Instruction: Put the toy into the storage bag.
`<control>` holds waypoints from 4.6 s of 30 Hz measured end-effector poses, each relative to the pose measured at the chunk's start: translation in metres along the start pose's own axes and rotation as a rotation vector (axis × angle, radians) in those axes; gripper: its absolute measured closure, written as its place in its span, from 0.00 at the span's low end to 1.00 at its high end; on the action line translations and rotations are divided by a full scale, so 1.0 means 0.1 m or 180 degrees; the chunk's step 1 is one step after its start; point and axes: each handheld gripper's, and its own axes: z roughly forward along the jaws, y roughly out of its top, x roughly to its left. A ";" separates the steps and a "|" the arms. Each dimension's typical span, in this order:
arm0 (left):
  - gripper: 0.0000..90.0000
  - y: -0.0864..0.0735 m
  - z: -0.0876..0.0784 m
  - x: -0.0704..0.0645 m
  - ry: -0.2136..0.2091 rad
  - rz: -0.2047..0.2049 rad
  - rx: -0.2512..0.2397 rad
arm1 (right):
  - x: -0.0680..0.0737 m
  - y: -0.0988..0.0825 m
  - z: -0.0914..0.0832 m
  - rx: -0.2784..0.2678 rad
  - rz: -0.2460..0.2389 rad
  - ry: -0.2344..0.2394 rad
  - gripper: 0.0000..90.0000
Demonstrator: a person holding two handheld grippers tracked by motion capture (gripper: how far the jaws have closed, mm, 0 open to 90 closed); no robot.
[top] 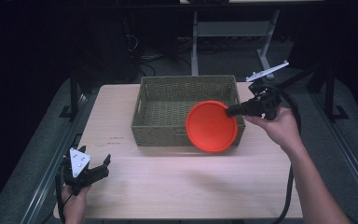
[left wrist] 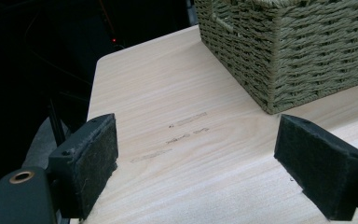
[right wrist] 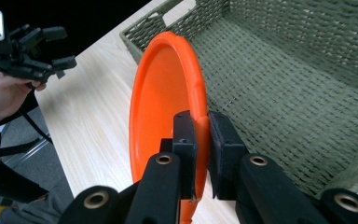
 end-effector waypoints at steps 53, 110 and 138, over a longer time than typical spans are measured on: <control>0.14 -0.01 0.02 0.01 -0.0019 -0.0019 0.0001 | -0.48 0.80 0.18 -0.0117 0.0446 -0.0319 0.91; 0.14 0.01 0.05 0.01 -0.0068 0.0013 0.0012 | -0.93 0.64 1.23 0.0209 0.0821 -0.0336 0.91; 0.14 0.01 0.04 0.03 -0.0049 -0.0023 -0.0006 | -0.95 0.50 1.64 0.0369 0.0901 -0.0269 0.90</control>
